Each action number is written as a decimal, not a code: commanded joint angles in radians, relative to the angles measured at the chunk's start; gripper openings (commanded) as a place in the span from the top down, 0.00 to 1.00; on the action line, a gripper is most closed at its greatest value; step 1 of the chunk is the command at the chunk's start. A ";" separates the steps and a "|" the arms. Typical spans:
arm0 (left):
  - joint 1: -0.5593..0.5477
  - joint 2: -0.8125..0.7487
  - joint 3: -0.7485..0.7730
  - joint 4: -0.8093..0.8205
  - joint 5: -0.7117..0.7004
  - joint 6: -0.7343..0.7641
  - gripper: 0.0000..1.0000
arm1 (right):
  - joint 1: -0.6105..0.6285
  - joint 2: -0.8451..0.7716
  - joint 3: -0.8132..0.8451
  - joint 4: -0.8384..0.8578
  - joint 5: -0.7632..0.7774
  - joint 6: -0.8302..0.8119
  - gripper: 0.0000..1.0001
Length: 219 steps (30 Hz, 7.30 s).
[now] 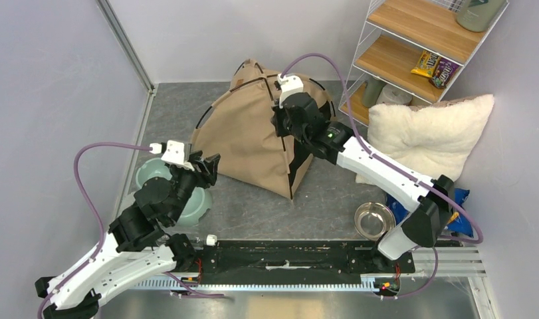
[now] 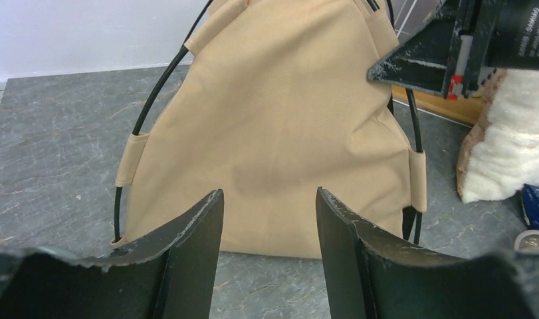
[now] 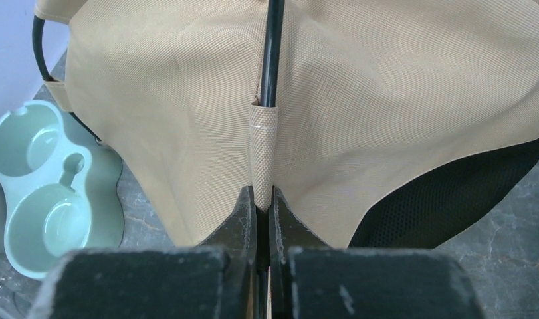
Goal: Set up the pet tent
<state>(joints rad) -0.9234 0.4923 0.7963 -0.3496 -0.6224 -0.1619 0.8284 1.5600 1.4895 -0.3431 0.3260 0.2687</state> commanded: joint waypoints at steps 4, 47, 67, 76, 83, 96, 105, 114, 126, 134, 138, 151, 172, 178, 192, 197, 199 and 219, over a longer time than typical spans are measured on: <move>-0.003 -0.033 0.122 -0.111 0.081 0.012 0.40 | -0.116 0.014 0.133 0.122 -0.204 -0.124 1.00; -0.003 -0.104 0.242 -0.206 0.140 0.018 0.39 | -0.373 -0.099 0.285 -0.152 -0.541 -0.049 0.33; -0.002 -0.097 0.140 -0.219 0.046 -0.054 0.40 | 0.109 0.248 0.453 -0.070 0.221 0.425 0.43; -0.003 -0.145 0.138 -0.268 0.038 -0.096 0.40 | 0.165 0.357 0.544 -0.047 0.277 0.416 0.44; -0.003 -0.187 0.134 -0.292 0.026 -0.115 0.40 | 0.175 0.422 0.618 -0.090 0.377 0.424 0.44; -0.003 -0.205 0.141 -0.311 0.049 -0.117 0.40 | 0.175 0.553 0.743 -0.169 0.423 0.460 0.51; -0.003 -0.194 0.154 -0.315 0.075 -0.084 0.40 | 0.175 0.573 0.754 -0.173 0.433 0.424 0.94; -0.003 -0.208 0.176 -0.339 0.113 -0.042 0.40 | 0.175 0.415 0.634 -0.055 0.383 0.309 1.00; -0.003 -0.240 0.154 -0.324 0.122 -0.030 0.40 | 0.175 0.187 0.366 0.187 0.411 0.199 1.00; -0.003 -0.232 0.163 -0.310 0.106 -0.015 0.40 | 0.175 0.220 0.295 0.368 0.382 0.206 1.00; -0.003 -0.224 0.182 -0.320 0.094 -0.008 0.40 | 0.175 0.188 0.258 0.408 0.340 0.220 1.00; -0.003 -0.173 0.198 -0.307 0.115 -0.010 0.39 | -0.006 0.050 0.051 0.599 -0.083 0.349 1.00; -0.003 -0.127 0.216 -0.281 0.111 -0.013 0.40 | -0.137 0.035 0.007 0.654 -0.557 0.462 1.00; -0.003 -0.131 0.212 -0.279 0.115 -0.010 0.40 | -0.226 0.091 0.013 0.416 -0.672 0.238 1.00; -0.003 -0.121 0.209 -0.278 0.091 0.015 0.39 | -0.250 0.026 0.044 0.190 -0.536 0.127 0.28; -0.003 -0.120 0.208 -0.277 0.081 0.023 0.39 | -0.189 0.038 0.088 0.154 -0.398 0.017 0.22; -0.003 -0.118 0.208 -0.278 0.080 0.025 0.39 | -0.162 0.073 0.129 0.128 -0.361 -0.035 0.23; -0.003 -0.094 0.205 -0.278 0.062 0.038 0.39 | -0.109 0.295 0.380 0.035 -0.060 -0.238 0.92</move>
<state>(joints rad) -0.9253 0.3737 0.9817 -0.6701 -0.5480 -0.1616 0.7300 1.8622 1.8027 -0.3168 0.2264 0.0673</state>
